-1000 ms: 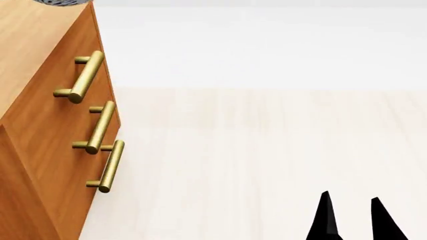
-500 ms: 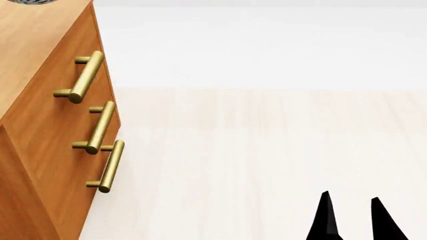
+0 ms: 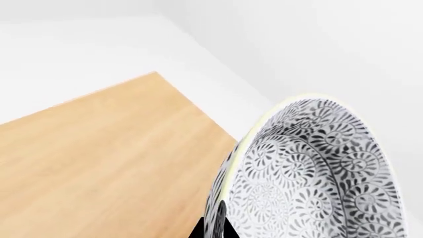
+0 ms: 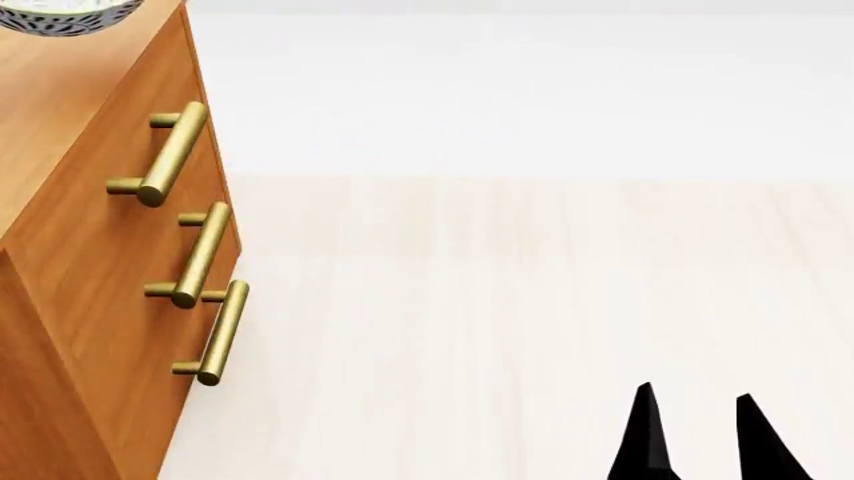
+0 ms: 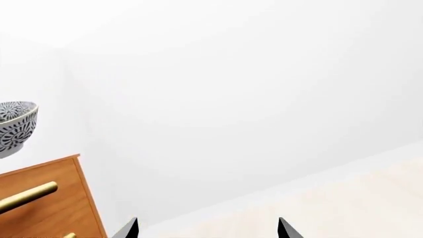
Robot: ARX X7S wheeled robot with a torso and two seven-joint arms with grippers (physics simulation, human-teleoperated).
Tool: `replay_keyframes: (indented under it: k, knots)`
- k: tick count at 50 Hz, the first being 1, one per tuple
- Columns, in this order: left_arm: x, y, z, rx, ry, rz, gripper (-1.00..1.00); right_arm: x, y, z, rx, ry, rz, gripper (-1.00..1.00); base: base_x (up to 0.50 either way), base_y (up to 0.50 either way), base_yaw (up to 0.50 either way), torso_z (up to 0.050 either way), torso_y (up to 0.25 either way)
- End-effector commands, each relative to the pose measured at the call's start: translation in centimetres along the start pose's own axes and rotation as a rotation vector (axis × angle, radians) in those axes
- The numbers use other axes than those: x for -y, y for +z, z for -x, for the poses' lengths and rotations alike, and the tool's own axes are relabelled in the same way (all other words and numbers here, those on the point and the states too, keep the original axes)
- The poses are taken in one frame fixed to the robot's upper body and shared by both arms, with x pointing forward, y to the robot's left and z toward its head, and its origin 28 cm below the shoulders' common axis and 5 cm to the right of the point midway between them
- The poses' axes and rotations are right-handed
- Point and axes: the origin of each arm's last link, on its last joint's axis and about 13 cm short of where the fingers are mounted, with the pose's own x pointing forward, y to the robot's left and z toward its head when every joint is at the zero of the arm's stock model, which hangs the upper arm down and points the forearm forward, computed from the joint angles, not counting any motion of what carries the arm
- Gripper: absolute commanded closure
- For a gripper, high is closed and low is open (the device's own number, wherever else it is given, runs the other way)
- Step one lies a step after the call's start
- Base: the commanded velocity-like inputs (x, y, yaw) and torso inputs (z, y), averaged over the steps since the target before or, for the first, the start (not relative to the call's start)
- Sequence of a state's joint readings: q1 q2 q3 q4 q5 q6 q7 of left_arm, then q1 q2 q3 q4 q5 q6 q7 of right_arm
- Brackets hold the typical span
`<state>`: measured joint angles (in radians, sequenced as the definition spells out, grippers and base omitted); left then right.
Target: Put the bowl on top of the cabinet.
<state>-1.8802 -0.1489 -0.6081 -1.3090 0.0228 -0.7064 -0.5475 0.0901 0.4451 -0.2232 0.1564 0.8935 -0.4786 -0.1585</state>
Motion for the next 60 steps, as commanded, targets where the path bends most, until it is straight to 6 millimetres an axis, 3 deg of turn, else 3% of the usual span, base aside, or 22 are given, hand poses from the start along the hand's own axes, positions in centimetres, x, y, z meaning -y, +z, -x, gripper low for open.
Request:
replay_keyframes:
  k: [1, 60]
  knots:
    - [0.0, 0.0, 0.0, 0.030, -0.008, -0.037, 1.00, 0.0, 0.0, 0.0, 0.000, 0.003, 0.000, -1.00, 0.00, 0.00, 0.00, 0.000, 0.000]
    - [-2.7, 0.9, -0.9, 0.017, 0.140, -0.021, 1.00, -0.3, -0.2, 0.0, -0.012, 0.012, 0.014, -1.00, 0.00, 0.00, 0.00, 0.000, 0.000]
